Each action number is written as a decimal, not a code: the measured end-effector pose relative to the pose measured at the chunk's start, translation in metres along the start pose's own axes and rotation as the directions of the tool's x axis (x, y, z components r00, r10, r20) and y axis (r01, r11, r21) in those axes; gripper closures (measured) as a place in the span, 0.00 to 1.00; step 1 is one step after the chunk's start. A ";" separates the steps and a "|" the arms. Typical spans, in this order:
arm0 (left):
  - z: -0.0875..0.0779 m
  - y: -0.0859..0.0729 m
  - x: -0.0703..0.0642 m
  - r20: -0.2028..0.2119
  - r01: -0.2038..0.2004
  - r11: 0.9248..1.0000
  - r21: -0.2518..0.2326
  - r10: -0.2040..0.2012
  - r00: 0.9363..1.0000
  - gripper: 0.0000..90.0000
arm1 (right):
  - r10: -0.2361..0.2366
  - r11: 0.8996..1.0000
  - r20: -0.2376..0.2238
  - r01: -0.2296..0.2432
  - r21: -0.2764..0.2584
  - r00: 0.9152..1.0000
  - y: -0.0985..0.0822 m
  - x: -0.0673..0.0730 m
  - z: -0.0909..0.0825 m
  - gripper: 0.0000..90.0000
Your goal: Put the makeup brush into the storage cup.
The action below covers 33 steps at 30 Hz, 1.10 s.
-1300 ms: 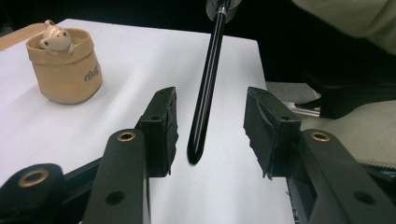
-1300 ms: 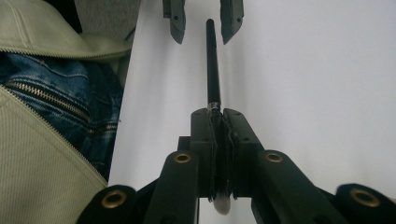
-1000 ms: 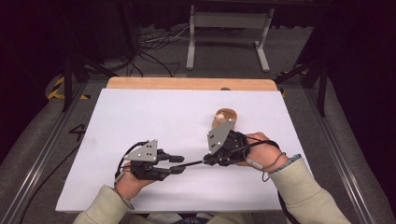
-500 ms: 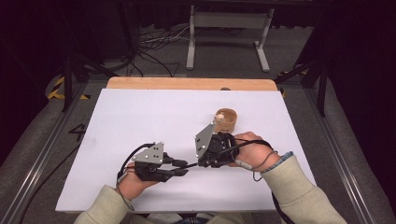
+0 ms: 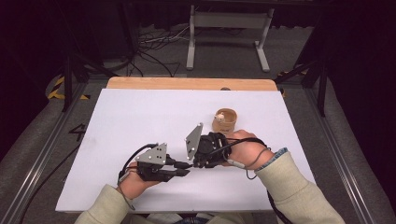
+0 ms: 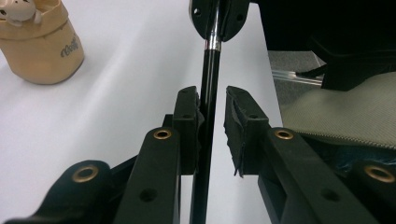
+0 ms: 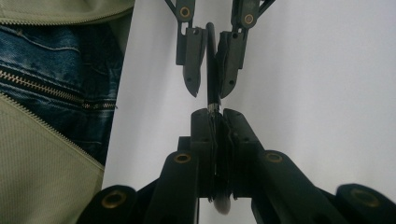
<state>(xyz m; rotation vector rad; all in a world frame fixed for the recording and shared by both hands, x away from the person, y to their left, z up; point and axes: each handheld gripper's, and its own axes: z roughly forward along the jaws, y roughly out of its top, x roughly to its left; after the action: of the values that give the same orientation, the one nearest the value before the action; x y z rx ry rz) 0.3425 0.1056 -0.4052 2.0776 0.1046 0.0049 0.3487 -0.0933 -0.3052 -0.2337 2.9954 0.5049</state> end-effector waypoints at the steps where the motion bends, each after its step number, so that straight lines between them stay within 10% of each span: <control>1: 0.001 0.000 0.000 0.000 -0.002 1.000 0.003 0.002 1.000 0.84 | -0.001 1.000 -0.006 0.001 -0.002 1.000 0.000 0.000 -0.001 0.93; 33: 0.001 0.000 0.000 0.002 -0.040 0.999 0.026 0.040 0.999 0.93 | 0.002 0.996 -0.010 -0.003 -0.088 1.000 -0.005 -0.001 -0.002 0.82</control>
<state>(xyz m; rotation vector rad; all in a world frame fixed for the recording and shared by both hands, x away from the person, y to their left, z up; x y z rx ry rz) 0.3423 0.1045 -0.4063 2.1052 0.0627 0.0270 0.3500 -0.0986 -0.3053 -0.2392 2.9866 0.6390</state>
